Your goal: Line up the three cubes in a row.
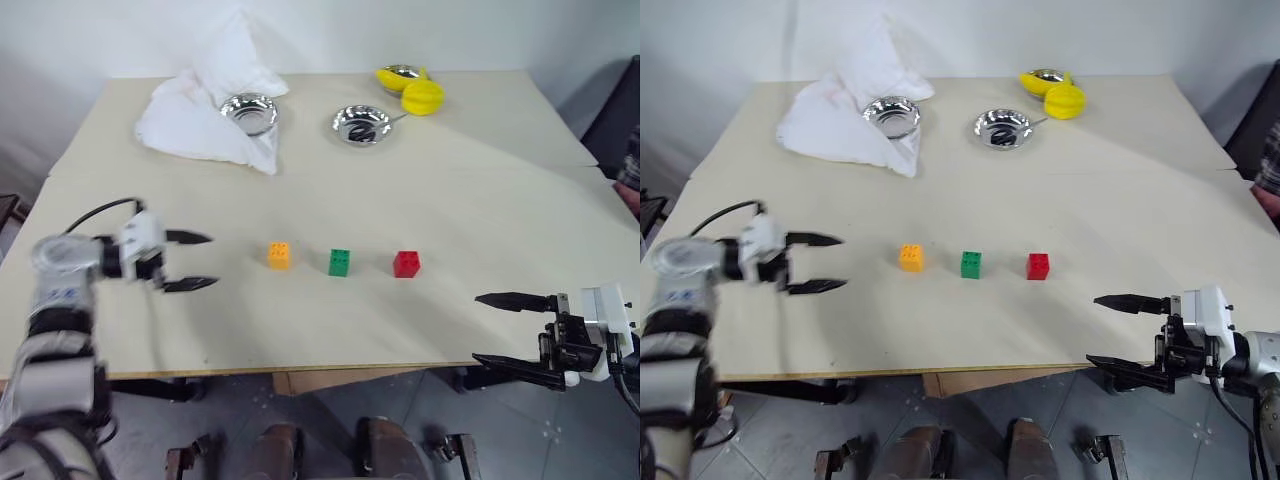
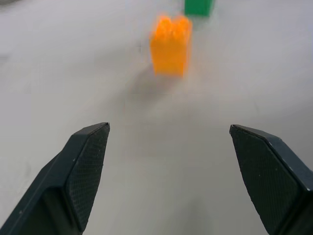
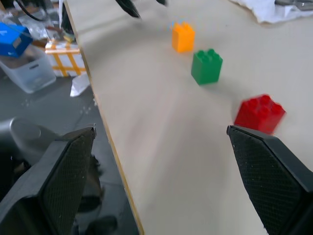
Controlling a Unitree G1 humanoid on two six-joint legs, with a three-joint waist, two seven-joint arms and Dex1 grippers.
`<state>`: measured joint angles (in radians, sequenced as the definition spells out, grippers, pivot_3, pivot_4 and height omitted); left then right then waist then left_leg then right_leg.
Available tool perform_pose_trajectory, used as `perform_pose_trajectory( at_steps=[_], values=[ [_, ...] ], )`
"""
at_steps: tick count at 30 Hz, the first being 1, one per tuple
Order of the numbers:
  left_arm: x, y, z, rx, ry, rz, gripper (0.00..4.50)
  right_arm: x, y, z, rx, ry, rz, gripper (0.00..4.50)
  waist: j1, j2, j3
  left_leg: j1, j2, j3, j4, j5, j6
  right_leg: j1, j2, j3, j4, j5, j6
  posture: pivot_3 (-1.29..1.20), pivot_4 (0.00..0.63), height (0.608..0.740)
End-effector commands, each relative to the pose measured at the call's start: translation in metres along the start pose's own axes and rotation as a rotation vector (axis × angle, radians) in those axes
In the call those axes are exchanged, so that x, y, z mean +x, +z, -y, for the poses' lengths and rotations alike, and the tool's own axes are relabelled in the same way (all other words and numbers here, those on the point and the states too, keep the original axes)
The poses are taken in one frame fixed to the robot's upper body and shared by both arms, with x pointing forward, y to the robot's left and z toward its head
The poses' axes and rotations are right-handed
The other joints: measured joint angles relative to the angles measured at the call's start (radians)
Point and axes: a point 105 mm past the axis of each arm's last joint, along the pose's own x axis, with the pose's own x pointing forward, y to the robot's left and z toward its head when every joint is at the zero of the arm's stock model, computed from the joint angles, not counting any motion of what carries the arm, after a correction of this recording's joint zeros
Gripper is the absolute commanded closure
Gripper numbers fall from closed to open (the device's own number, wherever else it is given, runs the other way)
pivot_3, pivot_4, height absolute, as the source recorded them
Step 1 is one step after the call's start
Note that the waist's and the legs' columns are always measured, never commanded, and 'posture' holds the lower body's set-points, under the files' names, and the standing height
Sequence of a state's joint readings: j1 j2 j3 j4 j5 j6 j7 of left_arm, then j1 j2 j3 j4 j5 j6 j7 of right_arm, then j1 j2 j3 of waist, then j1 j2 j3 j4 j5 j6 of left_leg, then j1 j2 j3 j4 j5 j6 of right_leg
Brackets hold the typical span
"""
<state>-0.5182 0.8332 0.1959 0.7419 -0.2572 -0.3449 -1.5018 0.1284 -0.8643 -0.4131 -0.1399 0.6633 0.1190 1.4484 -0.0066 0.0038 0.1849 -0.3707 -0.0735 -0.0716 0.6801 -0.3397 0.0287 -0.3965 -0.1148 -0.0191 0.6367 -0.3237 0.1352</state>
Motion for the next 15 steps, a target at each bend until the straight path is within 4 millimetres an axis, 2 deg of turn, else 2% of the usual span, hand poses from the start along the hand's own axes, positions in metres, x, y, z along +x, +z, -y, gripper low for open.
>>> perform_pose_trajectory(
  at_steps=[1, 4, 7, 10, 15],
  values=[
    [-0.023, 0.018, 0.03, -0.014, -0.039, 0.044, 0.31, -0.01, -0.001, 0.004, -0.028, 0.011, -0.018, 0.0, 0.003, -0.001, 0.0, 0.0, 0.0, -0.001, 0.0, -0.001, 0.0, 0.0, 0.0, 0.0, 0.0, 0.0, -0.001, 0.0, 0.15, 0.74],
    [-0.039, 0.017, 0.064, -0.066, 0.023, 0.016, 0.31, -0.013, -0.008, 0.014, -0.046, 0.026, -0.04, 0.0, 0.006, -0.001, 0.0, 0.0, 0.001, -0.001, 0.002, -0.001, 0.0, 0.003, 0.0, 0.001, -0.007, 0.0, -0.001, 0.0, 0.15, 0.74],
    [-0.046, 0.017, 0.086, -0.122, 0.096, -0.008, 0.31, -0.015, -0.014, 0.023, -0.065, 0.041, -0.065, 0.0, 0.013, 0.0, 0.0, 0.002, 0.001, -0.001, 0.002, -0.001, 0.0, 0.005, 0.0, 0.002, -0.01, -0.001, -0.001, 0.0, 0.15, 0.74],
    [-0.047, 0.015, 0.097, -0.143, 0.154, -0.02, 0.31, -0.014, -0.017, 0.03, -0.072, 0.042, -0.065, 0.0, 0.027, 0.003, 0.0, 0.002, 0.001, -0.001, 0.001, -0.001, 0.0, 0.005, 0.0, 0.002, -0.01, -0.001, -0.001, 0.0, 0.15, 0.74],
    [-0.045, 0.012, 0.102, -0.159, 0.203, -0.035, 0.31, -0.013, -0.02, 0.032, -0.078, 0.052, -0.069, 0.0, 0.031, 0.003, 0.0, 0.001, 0.001, -0.001, 0.001, -0.001, 0.0, 0.004, 0.0, 0.002, -0.01, -0.001, -0.001, 0.0, 0.15, 0.74]
  ],
)
